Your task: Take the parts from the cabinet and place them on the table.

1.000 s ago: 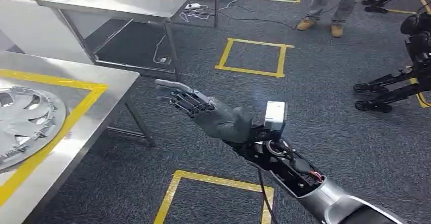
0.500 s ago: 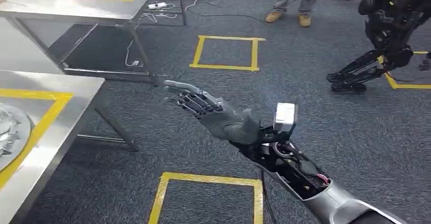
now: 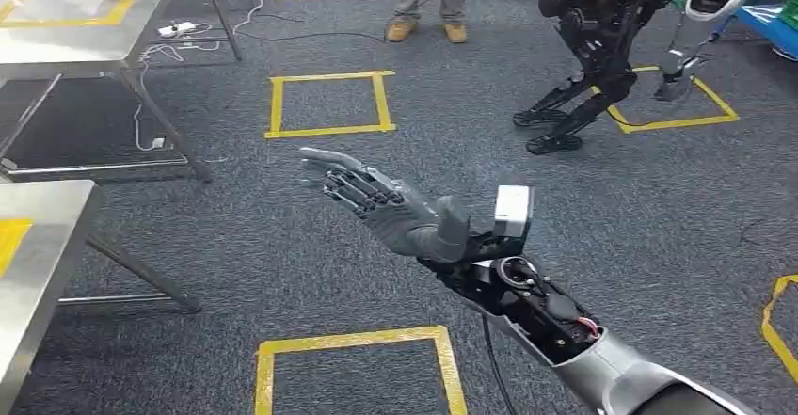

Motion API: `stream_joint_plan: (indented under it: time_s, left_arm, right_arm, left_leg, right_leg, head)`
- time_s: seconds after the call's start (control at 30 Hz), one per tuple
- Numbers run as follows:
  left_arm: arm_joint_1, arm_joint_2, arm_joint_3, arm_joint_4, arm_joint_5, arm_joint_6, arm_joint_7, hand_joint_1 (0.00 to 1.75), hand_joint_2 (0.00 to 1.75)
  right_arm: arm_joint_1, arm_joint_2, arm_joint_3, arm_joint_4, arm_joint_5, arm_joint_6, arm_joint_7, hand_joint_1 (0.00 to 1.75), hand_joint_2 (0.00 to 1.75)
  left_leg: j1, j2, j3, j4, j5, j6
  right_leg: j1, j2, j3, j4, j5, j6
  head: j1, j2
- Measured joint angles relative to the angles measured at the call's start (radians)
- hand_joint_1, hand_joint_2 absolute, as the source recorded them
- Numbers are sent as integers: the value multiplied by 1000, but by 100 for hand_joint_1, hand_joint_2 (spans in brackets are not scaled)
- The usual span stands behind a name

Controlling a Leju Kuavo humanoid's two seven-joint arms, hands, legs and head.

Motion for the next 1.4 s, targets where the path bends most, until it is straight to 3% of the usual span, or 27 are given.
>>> stream_joint_plan:
  time_s: [0.07,0.1,0.17,0.2,0.27,0.33,0.37,0.5,0.53,0.6,0.67,0.7,0.73,0.8,0.83,0.87,0.93,1.0,1.03,1.07,1.1,1.2,1.23,1.3,1.33,1.37,1.4]
  left_arm:
    - [1,-1,0,1,3,0,-5,0,0]
    - [3,-1,0,1,5,0,-5,0,0]
    - [6,-1,2,1,12,0,-5,0,0]
    - [8,-1,2,1,14,0,-2,0,0]
    - [8,-2,2,1,14,-4,3,0,0]
    - [8,-3,2,1,8,-10,15,0,0]
    - [8,-1,2,1,6,-10,18,0,0]
    - [1,-1,3,1,13,-9,19,0,0]
    - [0,0,3,1,14,-9,19,0,0]
    - [2,-1,3,1,15,-9,19,0,0]
    - [8,-1,3,1,14,-9,19,0,0]
    - [8,-1,3,1,14,-9,21,0,0]
    - [9,-1,3,1,13,-9,27,0,0]
    - [9,2,3,1,13,-8,32,0,0]
    - [9,4,3,1,12,-7,32,0,0]
    - [9,8,3,1,9,-8,29,0,0]
    - [6,11,3,1,-3,-8,26,0,0]
    - [0,12,3,1,-12,-8,26,0,0]
    - [-3,11,3,1,-14,-8,27,0,0]
    - [-1,13,3,1,-17,-9,28,0,0]
    - [1,14,3,1,-23,-9,28,0,0]
    - [3,24,3,1,-29,-8,16,0,0]
    - [4,28,2,1,-29,-8,11,0,0]
    - [4,31,2,1,-30,-8,6,0,0]
    - [3,31,2,1,-30,-7,3,0,0]
    - [3,35,2,1,-30,-5,-4,0,0]
    - [3,44,2,2,-32,0,-9,0,0]
  right_arm:
    - [0,-8,-15,0,-31,2,0,0,0]
    - [2,-10,-24,0,-55,4,-2,0,0]
    - [16,-23,-46,1,-86,7,-1,0,0]
    - [24,-30,-56,2,-94,7,0,0,0]
    - [35,-40,-75,3,-97,5,0,0,0]
    - [43,-49,-96,3,-103,2,3,0,0]
    - [45,-51,-105,3,-106,-1,5,0,0]
    - [66,-59,-127,2,-105,-10,14,0,0]
    - [68,-59,-132,0,-104,-11,15,0,0]
    - [67,-60,-140,0,-100,-13,14,0,0]
    - [74,-60,-140,0,-93,-13,16,0,0]
    - [76,-60,-142,0,-91,-14,17,0,0]
    - [77,-60,-144,0,-88,-17,19,0,0]
    - [77,-60,-150,0,-76,-18,18,0,0]
    - [78,-60,-153,0,-72,-18,15,0,0]
    - [80,-60,-157,0,-71,-18,7,0,0]
    - [90,-60,-171,-1,-71,-19,-5,0,0]
    - [105,-61,-185,-3,-71,-22,-8,0,0]
    - [112,-65,-190,-7,-71,-24,-9,0,0]
    - [113,-66,-197,-11,-70,-27,-11,0,0]
    - [114,-66,-202,-16,-62,-30,-11,0,0]
    - [143,-67,-213,-26,-51,-35,-13,0,0]
    - [154,-67,-218,-26,-51,-35,-14,0,0]
    - [160,-68,-227,-27,-51,-36,-16,0,0]
    - [160,-68,-228,-30,-51,-35,-18,0,0]
    - [160,-68,-233,-36,-49,-32,-20,0,0]
    - [160,-68,-236,-37,-42,-30,-22,0,0]
  left_leg:
    - [-2,26,7,-9,3,9]
    - [-6,41,8,-9,2,11]
    - [-8,69,9,-9,-1,11]
    - [-8,83,9,-8,-3,9]
    - [-6,107,14,-8,-8,4]
    - [-5,129,25,-6,-17,-6]
    - [-13,136,26,-4,-21,-14]
    - [-7,176,40,-8,-26,-35]
    - [-1,137,39,6,-42,-40]
    - [0,62,-27,142,-117,-36]
    - [-3,42,-114,310,-179,-37]
    - [-4,41,-138,345,-178,-36]
    - [-4,40,-136,324,-150,-33]
    - [-4,23,-74,169,-52,-24]
    - [-4,-2,-35,78,-9,-18]
    - [-3,-56,-14,22,-5,-13]
    - [-6,-32,-10,15,-5,-17]
    - [-6,-10,-4,10,-3,-8]
    - [0,9,2,-3,3,0]
    - [-2,18,7,-8,3,2]
    - [-5,35,9,-10,2,8]
    - [-7,75,11,-9,-3,9]
    - [-5,87,13,-9,-6,7]
    - [-1,114,19,-8,-13,-3]
    - [0,127,25,-6,-18,-9]
    - [-2,138,30,-3,-23,-17]
    - [-10,145,31,6,-32,-26]
  right_leg:
    - [3,-110,-30,72,-54,10]
    - [-2,-138,-70,155,-97,17]
    - [-12,-157,-144,306,-152,27]
    - [-18,-159,-153,321,-147,31]
    - [-27,-169,-99,216,-81,38]
    - [-28,-230,7,20,-6,38]
    - [-14,-248,14,3,-16,31]
    - [-12,-188,10,-6,-8,-1]
    - [-16,-176,18,-11,-4,-7]
    - [-15,-158,17,-11,-2,-22]
    - [-10,-132,17,-11,-4,-26]
    - [-8,-116,17,-11,-4,-27]
    - [-7,-97,18,-10,-3,-27]
    - [-7,-63,19,-5,-4,-26]
    - [-8,-48,18,-2,-5,-24]
    - [-5,-38,13,2,-8,-20]
    - [-9,-16,6,5,-8,-11]
    - [-13,8,1,-1,-4,3]
    - [-12,-22,1,9,-13,4]
    - [-2,-91,-14,44,-42,12]
    - [-3,-128,-50,116,-84,19]
    - [-17,-156,-154,327,-160,31]
    - [-23,-160,-155,325,-147,36]
    - [-34,-173,-88,192,-69,42]
    - [-36,-194,-41,104,-30,45]
    - [-35,-245,-7,40,-14,49]
    - [-17,-259,3,13,-19,41]
  head:
    - [19,0]
    - [25,0]
    - [24,0]
    - [26,0]
    - [31,0]
    - [40,0]
    - [46,0]
    - [31,0]
    - [30,0]
    - [16,0]
    - [4,0]
    - [3,0]
    - [3,0]
    - [1,0]
    - [-1,0]
    - [-3,0]
    - [0,0]
    - [-2,0]
    - [1,0]
    - [13,0]
    - [24,0]
    - [23,0]
    - [28,0]
    - [37,0]
    - [40,0]
    - [46,0]
    - [58,0]
